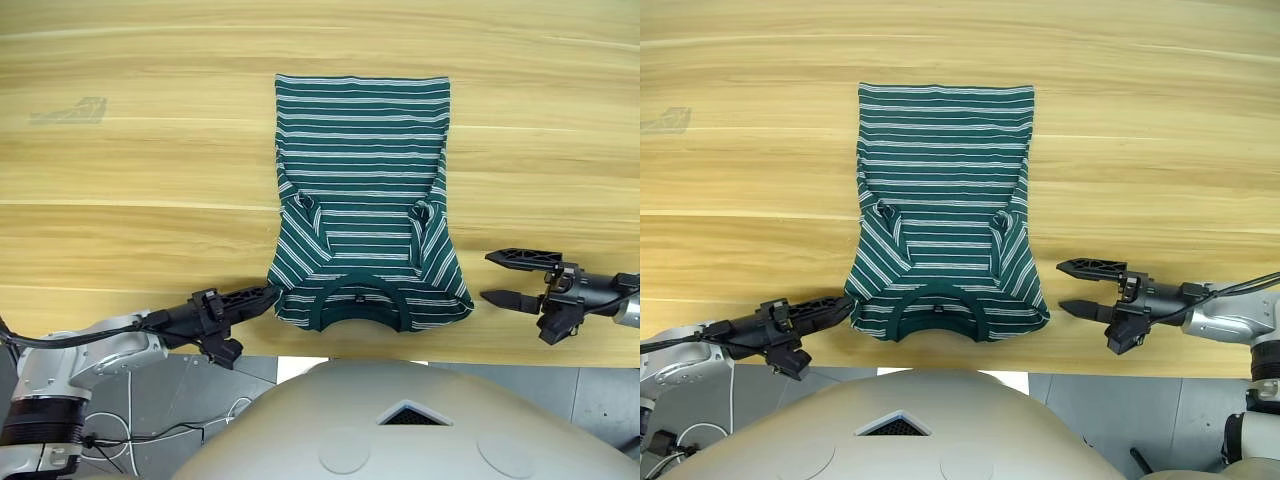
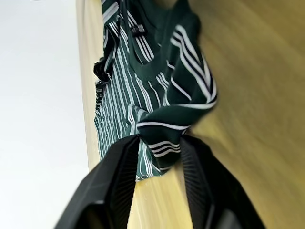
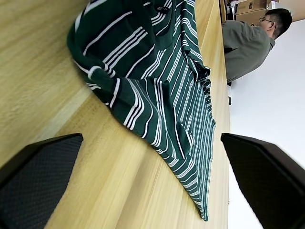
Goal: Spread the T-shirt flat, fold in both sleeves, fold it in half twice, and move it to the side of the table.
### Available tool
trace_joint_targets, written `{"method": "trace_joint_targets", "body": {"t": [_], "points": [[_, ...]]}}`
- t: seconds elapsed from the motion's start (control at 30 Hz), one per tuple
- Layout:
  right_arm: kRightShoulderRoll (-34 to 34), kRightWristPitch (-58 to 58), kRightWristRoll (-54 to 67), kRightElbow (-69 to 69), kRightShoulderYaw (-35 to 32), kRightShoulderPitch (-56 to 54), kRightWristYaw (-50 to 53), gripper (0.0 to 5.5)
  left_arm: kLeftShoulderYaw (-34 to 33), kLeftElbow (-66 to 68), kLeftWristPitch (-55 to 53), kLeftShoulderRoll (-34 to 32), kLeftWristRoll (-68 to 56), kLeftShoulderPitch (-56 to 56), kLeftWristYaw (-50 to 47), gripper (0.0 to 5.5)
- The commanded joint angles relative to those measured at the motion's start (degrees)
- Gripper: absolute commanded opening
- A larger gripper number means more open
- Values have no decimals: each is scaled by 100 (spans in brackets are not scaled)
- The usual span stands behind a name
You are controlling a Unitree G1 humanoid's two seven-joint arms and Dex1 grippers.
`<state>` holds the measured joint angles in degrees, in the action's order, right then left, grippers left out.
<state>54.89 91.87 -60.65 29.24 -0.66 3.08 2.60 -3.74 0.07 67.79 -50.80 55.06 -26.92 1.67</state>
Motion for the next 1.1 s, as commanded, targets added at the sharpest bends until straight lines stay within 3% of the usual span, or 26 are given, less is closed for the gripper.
{"method": "trace_joint_targets", "body": {"t": [0.03,0.37,0.73,0.97,1.1], "points": [[138,-143,-322,-21,168,23,129,540,74,64,-133,-157,162,-62,-87,215],[337,-390,-423,48,747,-50,534,540,525,26,-429,-197,370,44,-162,372],[319,-809,645,40,1829,-171,-171,540,1421,327,-972,-458,-590,439,787,372],[421,-1098,1544,129,2333,-306,-840,398,1645,241,-1474,-599,-1456,367,1467,376],[454,-1233,1917,90,2459,-269,-1099,307,1700,241,-1539,-624,-1572,395,1545,297]]}}
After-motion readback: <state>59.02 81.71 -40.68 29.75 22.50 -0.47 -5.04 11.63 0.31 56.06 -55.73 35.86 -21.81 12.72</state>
